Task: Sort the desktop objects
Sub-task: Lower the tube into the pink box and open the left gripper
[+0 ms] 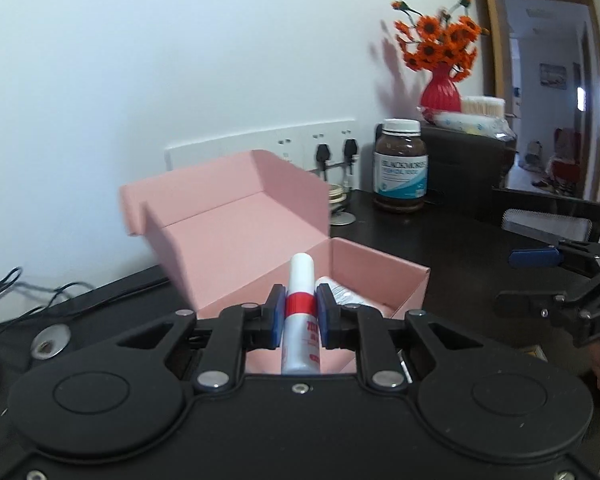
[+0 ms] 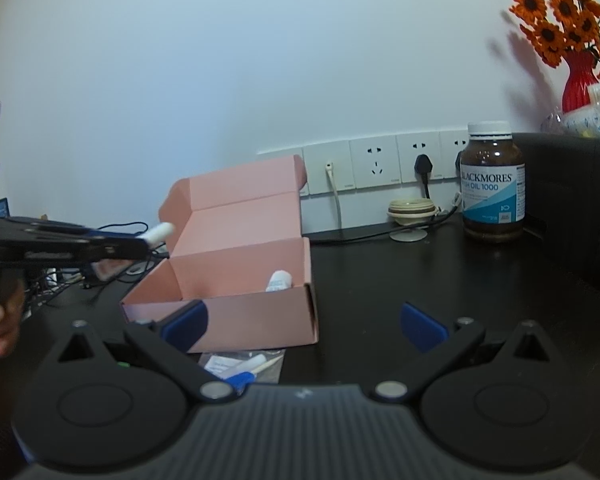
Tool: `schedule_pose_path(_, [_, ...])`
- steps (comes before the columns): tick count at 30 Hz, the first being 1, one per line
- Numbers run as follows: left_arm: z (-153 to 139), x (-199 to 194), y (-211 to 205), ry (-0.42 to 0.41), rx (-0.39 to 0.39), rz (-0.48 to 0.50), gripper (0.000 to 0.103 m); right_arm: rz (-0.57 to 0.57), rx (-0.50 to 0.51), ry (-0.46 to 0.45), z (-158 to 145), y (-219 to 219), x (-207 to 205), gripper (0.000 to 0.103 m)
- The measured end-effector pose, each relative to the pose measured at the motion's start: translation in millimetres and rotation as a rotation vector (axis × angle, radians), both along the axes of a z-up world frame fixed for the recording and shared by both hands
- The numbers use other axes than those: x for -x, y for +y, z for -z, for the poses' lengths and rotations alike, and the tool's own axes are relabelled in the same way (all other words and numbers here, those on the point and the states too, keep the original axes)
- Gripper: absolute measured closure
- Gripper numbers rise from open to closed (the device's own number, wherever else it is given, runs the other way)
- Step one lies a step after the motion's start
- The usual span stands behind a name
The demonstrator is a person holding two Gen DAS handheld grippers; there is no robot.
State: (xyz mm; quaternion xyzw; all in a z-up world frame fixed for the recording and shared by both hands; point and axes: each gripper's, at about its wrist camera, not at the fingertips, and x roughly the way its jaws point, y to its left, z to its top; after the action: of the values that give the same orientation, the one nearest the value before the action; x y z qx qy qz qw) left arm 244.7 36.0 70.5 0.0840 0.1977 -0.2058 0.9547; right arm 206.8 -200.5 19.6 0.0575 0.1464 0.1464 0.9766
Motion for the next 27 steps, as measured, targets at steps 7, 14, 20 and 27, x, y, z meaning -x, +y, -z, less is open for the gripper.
schedule_pose_path(7, [13.3, -32.7, -26.4, 0.089, -0.038, 0.002, 0.087, -0.014, -0.024, -0.006, -0.1, -3.0, 1.2, 0.001])
schedule_pose_path(14, [31.2, -58.7, -37.1, 0.188, -0.136, -0.044, 0.087, -0.027, -0.039, -0.011, 0.1, -4.1, 1.8, 0.001])
schedule_pose_path(20, [35.0, -68.3, -43.5, 0.2, -0.176, -0.064, 0.086, -0.029, -0.045, -0.014, 0.2, -5.2, 2.2, 0.001])
schedule_pose_path(27, [37.7, -83.5, -50.0, 0.223, -0.169, -0.081, 0.086, -0.029, -0.047, -0.008, 0.3, -5.7, 1.7, 0.001])
